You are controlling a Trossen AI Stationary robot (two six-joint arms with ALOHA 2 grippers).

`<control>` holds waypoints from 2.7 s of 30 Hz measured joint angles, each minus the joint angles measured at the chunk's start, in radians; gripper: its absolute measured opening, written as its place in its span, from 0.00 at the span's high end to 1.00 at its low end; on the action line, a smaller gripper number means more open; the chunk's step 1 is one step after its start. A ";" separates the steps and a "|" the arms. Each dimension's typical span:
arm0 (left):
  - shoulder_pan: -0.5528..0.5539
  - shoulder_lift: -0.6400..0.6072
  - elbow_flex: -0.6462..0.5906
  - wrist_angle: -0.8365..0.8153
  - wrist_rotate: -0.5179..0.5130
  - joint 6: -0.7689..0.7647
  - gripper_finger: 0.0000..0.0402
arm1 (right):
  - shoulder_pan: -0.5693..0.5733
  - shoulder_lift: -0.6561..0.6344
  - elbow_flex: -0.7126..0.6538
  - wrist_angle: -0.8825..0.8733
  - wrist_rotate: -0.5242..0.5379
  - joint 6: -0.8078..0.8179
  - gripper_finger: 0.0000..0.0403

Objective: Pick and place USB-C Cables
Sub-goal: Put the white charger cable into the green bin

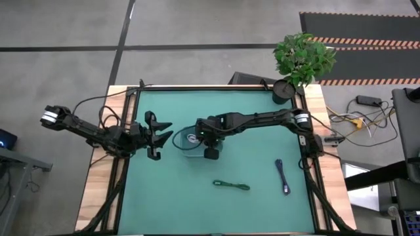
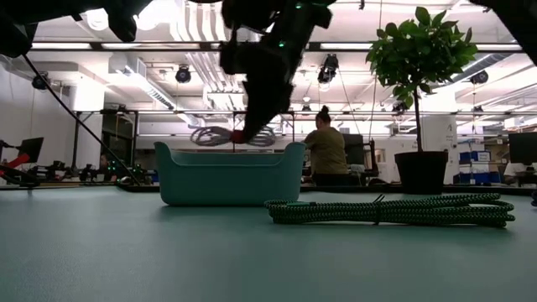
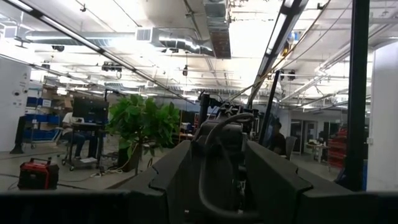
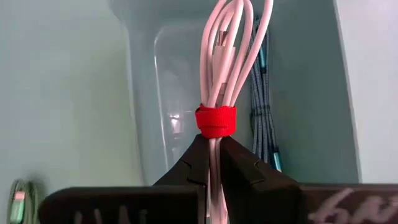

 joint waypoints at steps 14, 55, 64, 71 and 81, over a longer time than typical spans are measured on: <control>0.000 -0.017 -0.004 -0.001 0.000 0.000 0.66 | -0.003 0.218 0.307 -0.312 0.034 -0.107 0.97; 0.000 -0.020 -0.005 -0.001 0.000 0.001 0.66 | -0.008 0.205 0.093 -0.034 0.035 -0.108 0.97; 0.000 -0.019 -0.005 -0.001 0.000 0.001 0.66 | -0.008 0.205 0.093 -0.028 0.035 -0.118 0.97; 0.000 -0.015 -0.005 0.000 0.000 0.000 0.66 | -0.008 0.205 0.093 -0.018 0.035 -0.117 0.97; 0.000 -0.012 -0.005 0.000 0.000 0.001 0.66 | -0.008 0.205 0.093 -0.014 0.035 -0.116 0.97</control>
